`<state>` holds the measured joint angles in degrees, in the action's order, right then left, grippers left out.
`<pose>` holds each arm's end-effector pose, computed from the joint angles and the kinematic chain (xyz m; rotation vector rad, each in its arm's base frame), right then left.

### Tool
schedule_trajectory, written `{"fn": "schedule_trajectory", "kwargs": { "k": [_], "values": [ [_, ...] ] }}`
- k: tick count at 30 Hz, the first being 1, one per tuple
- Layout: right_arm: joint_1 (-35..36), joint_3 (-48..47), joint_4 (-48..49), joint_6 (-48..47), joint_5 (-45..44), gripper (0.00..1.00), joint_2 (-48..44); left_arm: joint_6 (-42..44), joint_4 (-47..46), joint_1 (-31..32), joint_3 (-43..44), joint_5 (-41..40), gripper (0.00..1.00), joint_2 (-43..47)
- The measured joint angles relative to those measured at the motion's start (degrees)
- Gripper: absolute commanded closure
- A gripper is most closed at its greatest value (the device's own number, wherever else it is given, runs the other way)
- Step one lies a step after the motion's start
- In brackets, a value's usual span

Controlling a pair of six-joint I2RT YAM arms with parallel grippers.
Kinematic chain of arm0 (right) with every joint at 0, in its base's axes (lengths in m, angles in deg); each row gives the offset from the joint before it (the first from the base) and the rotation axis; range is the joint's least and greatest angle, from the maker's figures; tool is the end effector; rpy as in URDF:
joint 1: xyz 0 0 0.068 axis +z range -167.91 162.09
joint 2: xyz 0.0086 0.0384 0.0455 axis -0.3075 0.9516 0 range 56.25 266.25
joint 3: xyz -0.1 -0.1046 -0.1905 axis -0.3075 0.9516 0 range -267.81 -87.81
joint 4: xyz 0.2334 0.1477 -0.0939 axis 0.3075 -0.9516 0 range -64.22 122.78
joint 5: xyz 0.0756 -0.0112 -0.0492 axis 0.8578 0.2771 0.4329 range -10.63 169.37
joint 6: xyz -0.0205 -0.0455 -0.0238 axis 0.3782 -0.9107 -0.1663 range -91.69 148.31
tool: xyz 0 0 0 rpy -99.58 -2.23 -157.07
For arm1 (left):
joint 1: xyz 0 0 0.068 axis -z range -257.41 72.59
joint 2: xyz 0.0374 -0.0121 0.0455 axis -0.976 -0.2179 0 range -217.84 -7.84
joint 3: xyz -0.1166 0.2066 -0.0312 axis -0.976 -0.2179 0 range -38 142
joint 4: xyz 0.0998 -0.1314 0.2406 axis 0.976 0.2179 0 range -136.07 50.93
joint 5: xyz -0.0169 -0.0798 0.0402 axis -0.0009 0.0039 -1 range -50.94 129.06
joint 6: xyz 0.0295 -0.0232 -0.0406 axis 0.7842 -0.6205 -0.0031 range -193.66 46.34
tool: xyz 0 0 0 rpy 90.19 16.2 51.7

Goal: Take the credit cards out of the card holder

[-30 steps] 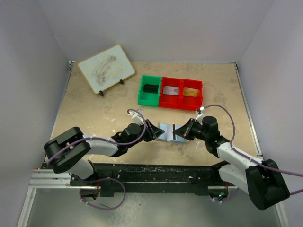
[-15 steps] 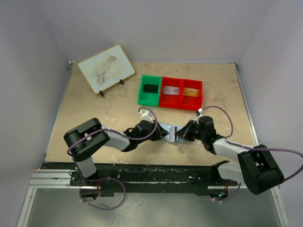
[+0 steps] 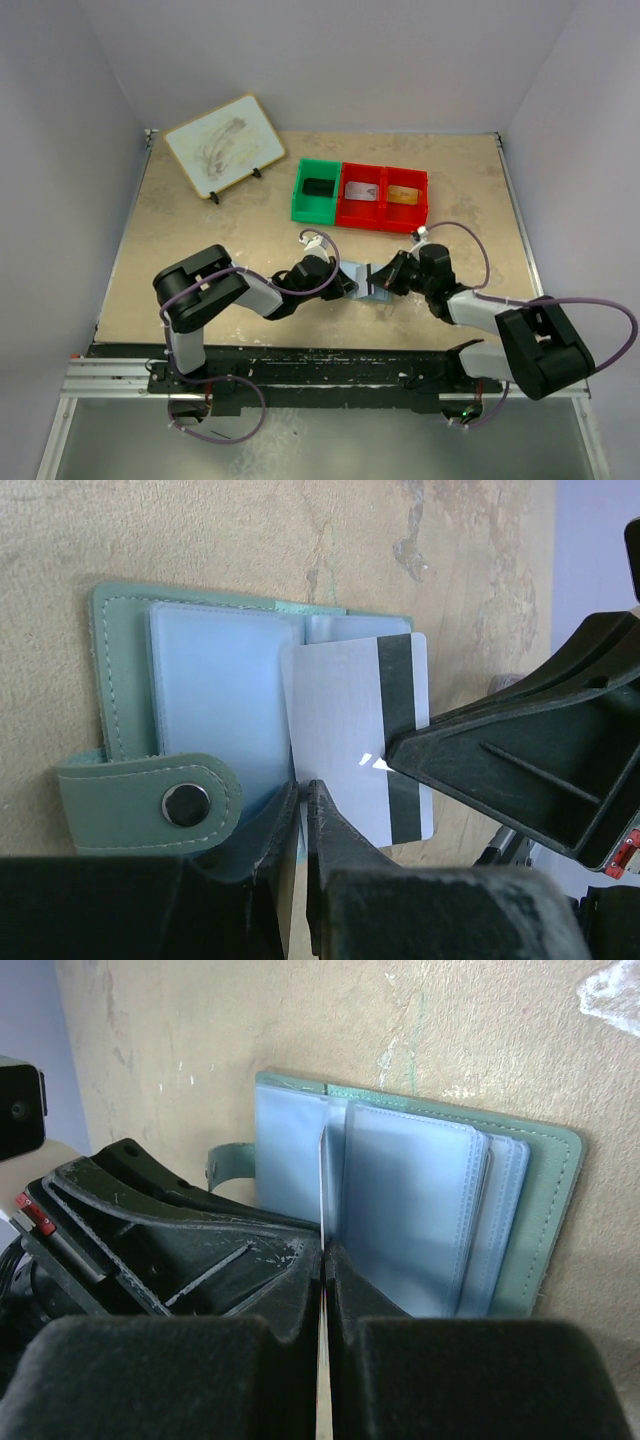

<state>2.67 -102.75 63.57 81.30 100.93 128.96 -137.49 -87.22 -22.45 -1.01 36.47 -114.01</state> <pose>0.2269 0.1000 0.0804 0.3687 2.1901 1.1462 0.1948 -0.2750 0.0435 -0.2089 2.2902 -1.1623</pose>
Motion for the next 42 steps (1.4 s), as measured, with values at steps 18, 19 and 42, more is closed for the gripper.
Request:
{"fn": "schedule_trajectory", "kwargs": {
  "k": [18,19,42],
  "values": [
    [-0.4,-1.5,1.2,-1.2,0.6,0.91,3.0,0.0,-1.2,0.0,0.0,0.3,1.00,-0.7],
    [-0.4,-1.7,1.0,-1.4,0.6,0.90,3.0,0.0,-1.2,0.0,0.0,0.3,1.00,-0.7],
    [-0.2,-8.4,-14.1,-11.0,-2.6,1.00,-8.6,1.2,2.0,0.6,-3.8,-0.6,0.86,9.6]
  ]
}}
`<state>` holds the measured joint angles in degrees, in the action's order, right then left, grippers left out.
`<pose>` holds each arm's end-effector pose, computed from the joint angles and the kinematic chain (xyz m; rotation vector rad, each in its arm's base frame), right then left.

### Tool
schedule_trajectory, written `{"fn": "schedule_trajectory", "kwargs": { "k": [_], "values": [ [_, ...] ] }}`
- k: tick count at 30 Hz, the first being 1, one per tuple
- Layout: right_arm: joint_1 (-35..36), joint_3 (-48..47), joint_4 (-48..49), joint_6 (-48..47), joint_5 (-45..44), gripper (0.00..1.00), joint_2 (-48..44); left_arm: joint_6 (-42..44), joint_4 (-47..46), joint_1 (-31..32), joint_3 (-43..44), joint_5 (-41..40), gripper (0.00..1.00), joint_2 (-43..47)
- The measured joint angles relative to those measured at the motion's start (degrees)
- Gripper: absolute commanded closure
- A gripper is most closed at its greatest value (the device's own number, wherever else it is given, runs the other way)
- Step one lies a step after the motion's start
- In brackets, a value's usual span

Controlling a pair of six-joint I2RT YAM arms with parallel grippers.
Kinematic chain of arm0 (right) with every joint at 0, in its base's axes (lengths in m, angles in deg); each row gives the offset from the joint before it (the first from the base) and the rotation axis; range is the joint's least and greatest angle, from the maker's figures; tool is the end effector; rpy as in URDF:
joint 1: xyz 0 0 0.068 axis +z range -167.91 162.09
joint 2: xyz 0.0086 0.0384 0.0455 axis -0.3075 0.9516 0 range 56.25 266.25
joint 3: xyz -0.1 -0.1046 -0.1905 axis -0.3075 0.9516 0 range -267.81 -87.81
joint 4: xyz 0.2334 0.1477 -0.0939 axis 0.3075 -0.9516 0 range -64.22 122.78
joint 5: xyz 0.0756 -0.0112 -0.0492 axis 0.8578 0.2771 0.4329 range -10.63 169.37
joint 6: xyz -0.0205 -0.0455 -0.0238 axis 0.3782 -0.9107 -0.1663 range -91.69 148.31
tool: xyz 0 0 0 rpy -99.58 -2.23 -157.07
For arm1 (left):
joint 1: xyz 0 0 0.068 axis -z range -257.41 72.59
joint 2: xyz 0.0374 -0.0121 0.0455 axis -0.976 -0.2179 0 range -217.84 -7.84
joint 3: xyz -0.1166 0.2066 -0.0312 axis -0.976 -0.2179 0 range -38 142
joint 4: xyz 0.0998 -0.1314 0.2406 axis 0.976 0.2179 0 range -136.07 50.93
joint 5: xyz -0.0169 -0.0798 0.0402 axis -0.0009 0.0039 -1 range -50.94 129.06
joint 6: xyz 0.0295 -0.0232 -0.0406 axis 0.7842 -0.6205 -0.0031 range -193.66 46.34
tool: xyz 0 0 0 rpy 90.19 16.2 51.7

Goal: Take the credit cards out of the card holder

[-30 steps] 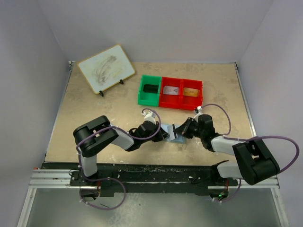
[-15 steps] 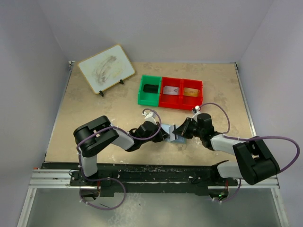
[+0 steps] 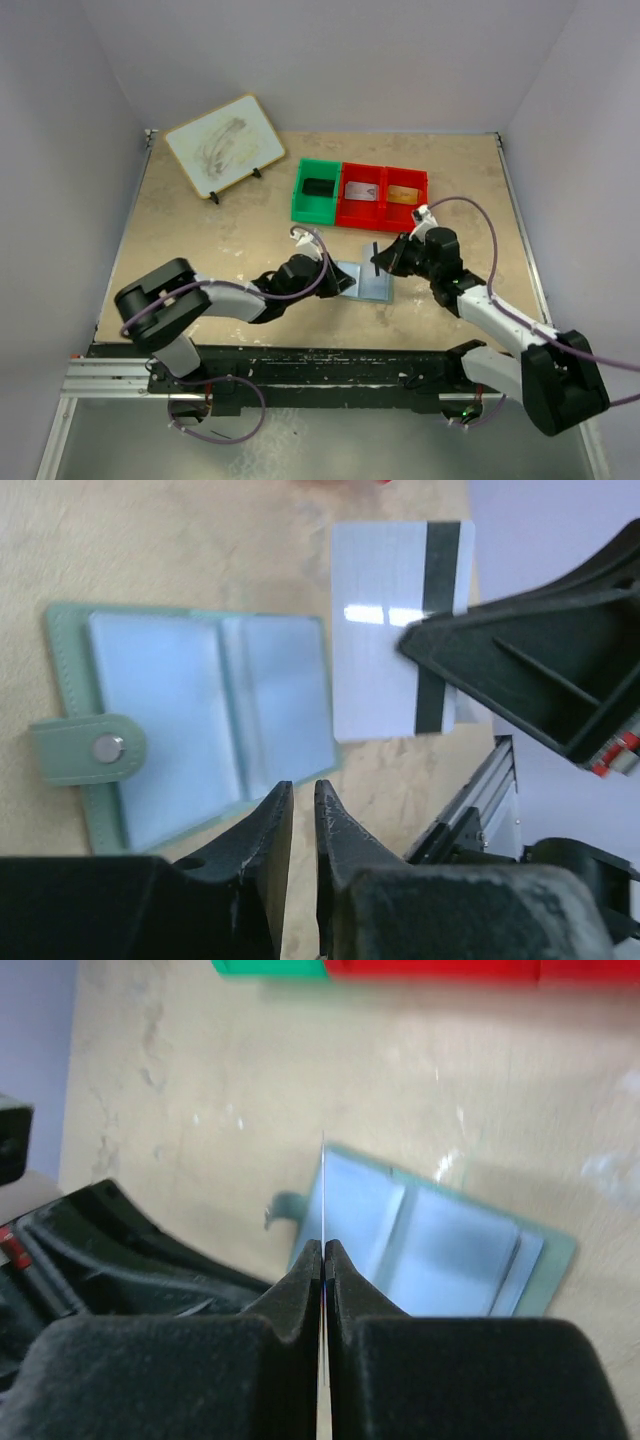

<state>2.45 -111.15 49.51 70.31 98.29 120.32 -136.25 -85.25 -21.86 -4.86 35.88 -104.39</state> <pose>0.2480 0.1050 0.1396 0.1717 2.1096 1.0076 0.1859 -0.2674 0.0744 -0.1768 2.2227 -1.2049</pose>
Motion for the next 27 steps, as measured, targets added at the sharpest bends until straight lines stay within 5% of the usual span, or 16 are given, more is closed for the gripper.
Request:
{"fn": "schedule_trajectory", "kwargs": {
  "k": [8,12,19,27],
  "values": [
    [0.3,-3.9,1.9,-16.1,-3.3,1.00,-9.2,6.7,12.6,0.1,-0.9,-9.4,0.51,22.1],
    [1.1,-4.2,4.4,-25.2,-3.2,1.00,-11.4,9.4,22.0,0.1,-2.0,-17.5,0.42,32.4],
    [3.2,-5.2,9.7,-45.5,-2.6,1.00,-12.9,10.7,36.2,0.1,-4.2,-27.5,0.37,44.4],
    [3.4,-16.8,5.7,-62.5,-5.6,1.00,-0.4,10.1,43.7,0.1,-6.1,-31.2,0.34,48.6]
  ]
}}
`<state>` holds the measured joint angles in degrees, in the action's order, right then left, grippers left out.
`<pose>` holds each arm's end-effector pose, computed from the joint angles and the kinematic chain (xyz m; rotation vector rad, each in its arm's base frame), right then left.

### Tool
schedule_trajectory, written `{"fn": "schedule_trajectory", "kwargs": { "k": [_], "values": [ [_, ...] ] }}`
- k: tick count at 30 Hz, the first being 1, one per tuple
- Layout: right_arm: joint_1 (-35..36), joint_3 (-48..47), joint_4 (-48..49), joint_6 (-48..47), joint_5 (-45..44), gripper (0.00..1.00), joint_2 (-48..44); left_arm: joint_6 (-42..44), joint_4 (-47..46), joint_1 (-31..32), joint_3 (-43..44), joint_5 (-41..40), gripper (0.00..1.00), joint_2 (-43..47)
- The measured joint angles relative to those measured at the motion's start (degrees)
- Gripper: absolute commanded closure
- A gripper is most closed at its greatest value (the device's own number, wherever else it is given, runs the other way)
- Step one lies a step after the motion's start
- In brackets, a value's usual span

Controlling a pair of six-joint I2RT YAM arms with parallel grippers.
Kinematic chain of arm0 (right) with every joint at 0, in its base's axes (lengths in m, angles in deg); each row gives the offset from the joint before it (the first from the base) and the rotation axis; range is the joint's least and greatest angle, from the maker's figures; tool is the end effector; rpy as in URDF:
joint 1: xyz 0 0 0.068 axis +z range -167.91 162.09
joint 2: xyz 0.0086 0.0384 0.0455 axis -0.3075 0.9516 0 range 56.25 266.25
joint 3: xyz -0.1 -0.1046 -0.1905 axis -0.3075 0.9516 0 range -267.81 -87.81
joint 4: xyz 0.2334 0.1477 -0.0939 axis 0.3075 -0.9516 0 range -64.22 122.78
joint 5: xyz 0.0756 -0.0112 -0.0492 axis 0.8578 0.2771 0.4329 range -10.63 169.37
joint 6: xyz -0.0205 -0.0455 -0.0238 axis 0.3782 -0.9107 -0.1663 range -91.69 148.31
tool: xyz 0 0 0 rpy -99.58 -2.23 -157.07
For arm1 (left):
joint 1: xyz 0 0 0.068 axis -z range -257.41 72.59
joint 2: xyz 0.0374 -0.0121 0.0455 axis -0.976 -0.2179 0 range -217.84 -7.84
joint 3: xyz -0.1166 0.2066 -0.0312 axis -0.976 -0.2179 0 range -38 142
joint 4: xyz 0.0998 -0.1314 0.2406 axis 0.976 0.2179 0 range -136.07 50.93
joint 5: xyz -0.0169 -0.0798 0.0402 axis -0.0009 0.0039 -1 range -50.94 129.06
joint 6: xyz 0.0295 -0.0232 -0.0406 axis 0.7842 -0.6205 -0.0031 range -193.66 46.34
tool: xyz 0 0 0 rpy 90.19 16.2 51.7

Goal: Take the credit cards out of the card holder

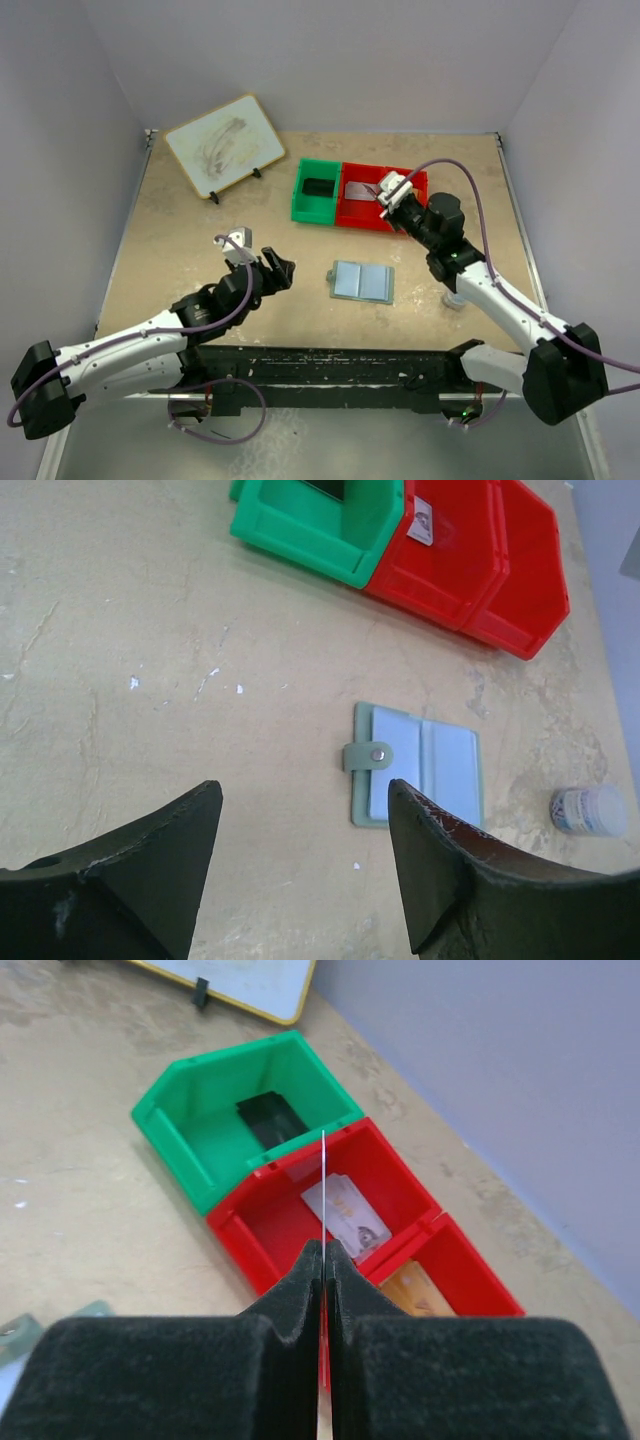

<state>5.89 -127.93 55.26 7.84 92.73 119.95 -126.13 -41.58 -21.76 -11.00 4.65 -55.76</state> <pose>0.2774 0.1319 0.2609 -0.7651 1.3986 0.2307 0.1539 -0.1875 0.1957 -0.3275 1.9609 -0.6440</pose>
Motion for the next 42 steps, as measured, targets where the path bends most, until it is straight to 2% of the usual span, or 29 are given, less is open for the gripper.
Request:
{"fn": "schedule_trajectory", "kwargs": {
  "k": [5,11,18,26,42],
  "values": [
    [0.0,-3.1,-0.5,-6.5,-0.5,1.00,4.5,-0.4,3.7,0.0,0.0,-0.4,0.34,0.7],
    [0.0,-10.9,-6.6,-14.3,2.3,1.00,13.8,-0.4,8.4,0.0,0.1,-1.7,0.33,3.1],
    [-0.1,-19.7,-11.7,-19.0,3.3,1.00,25.0,-0.1,12.2,0.0,1.6,-2.6,0.32,5.5],
    [-0.1,-26.9,-17.3,-23.5,-0.9,1.00,36.5,1.1,15.4,0.0,3.6,-3.2,0.31,6.5],
    [0.1,-36.2,-19.3,-30.1,-8.9,1.00,48.2,1.3,18.1,0.0,4.8,-3.3,0.31,6.7]
  ]
}}
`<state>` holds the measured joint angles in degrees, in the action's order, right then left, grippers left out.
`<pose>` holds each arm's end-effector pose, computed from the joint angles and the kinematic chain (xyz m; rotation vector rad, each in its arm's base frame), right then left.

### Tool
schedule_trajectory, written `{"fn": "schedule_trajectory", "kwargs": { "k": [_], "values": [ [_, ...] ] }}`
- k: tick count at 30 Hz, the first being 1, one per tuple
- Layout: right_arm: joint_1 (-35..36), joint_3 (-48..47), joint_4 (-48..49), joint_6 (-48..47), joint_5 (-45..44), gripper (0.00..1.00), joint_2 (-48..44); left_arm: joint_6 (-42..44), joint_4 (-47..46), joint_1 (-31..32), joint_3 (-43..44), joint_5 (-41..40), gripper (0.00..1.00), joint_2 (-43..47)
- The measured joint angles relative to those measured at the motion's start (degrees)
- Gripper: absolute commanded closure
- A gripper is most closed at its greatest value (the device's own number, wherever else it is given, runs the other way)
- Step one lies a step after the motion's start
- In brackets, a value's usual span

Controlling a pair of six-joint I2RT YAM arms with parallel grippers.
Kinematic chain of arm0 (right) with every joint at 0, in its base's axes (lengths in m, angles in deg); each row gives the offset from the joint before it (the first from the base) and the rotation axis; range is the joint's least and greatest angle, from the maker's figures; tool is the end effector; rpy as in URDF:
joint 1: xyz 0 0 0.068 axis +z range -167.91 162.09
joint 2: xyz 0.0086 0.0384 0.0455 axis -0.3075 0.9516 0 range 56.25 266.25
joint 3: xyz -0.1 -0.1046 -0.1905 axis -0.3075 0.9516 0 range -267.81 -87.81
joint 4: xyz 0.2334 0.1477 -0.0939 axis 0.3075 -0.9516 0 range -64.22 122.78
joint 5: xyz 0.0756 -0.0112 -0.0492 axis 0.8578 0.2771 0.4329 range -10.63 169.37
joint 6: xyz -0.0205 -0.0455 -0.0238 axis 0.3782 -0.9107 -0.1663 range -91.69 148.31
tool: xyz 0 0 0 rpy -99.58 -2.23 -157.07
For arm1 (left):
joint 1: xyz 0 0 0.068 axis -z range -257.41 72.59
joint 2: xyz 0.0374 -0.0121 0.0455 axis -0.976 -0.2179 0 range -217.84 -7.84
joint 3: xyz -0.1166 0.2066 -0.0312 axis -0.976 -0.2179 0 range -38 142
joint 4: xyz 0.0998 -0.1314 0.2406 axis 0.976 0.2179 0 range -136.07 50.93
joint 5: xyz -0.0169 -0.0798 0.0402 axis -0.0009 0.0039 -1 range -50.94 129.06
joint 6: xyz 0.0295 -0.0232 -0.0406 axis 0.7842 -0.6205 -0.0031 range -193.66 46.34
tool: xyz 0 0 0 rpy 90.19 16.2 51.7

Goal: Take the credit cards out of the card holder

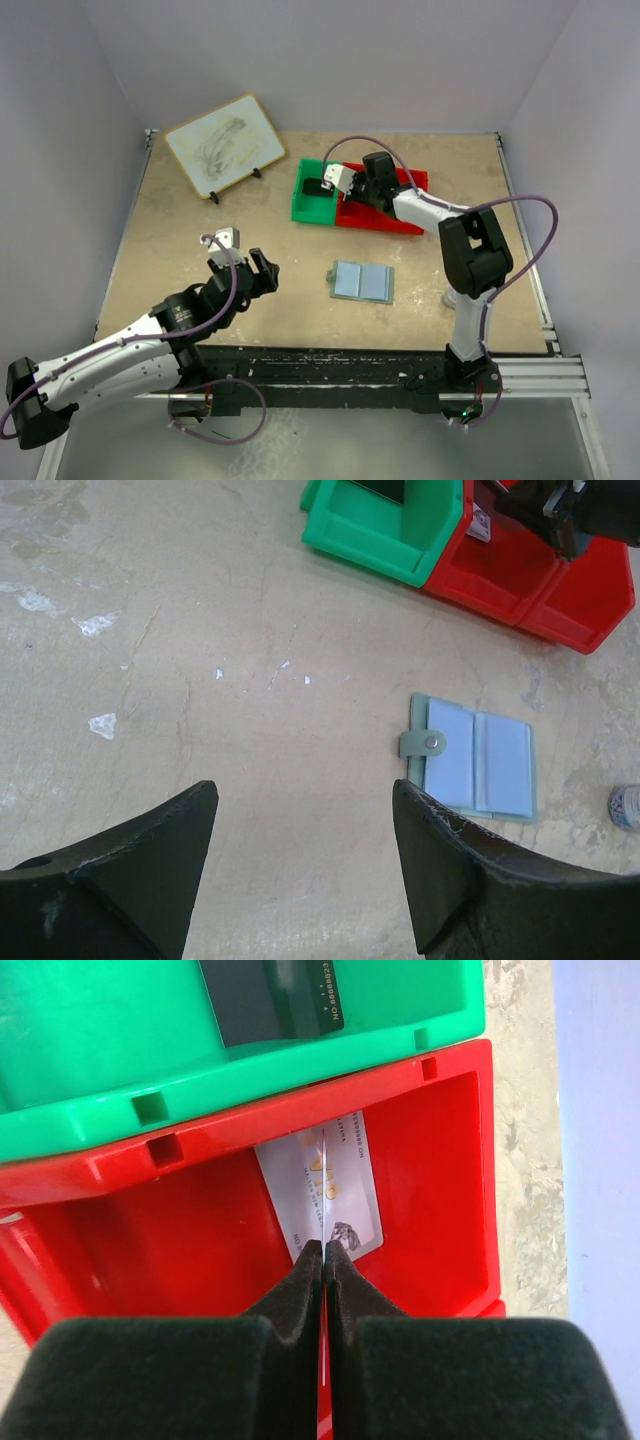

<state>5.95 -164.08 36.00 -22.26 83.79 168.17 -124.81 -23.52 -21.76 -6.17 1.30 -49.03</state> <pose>0.4193 0.1886 0.1534 -1.3305 1.6774 -0.1911 0.1425 -0.1677 0.2238 -0.3009 2.0130 -0.4840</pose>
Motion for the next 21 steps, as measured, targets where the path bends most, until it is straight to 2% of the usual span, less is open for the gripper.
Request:
{"fn": "schedule_trajectory", "kwargs": {
  "k": [14,21],
  "values": [
    [0.0,-6.6,-0.8,-4.5,-3.3,0.97,7.0,1.2,2.4,0.0,0.9,-0.2,0.31,1.2],
    [0.0,-6.6,-0.9,-5.2,-4.0,0.85,8.9,1.2,3.1,0.0,0.9,-0.4,0.31,2.0]
  ]
}}
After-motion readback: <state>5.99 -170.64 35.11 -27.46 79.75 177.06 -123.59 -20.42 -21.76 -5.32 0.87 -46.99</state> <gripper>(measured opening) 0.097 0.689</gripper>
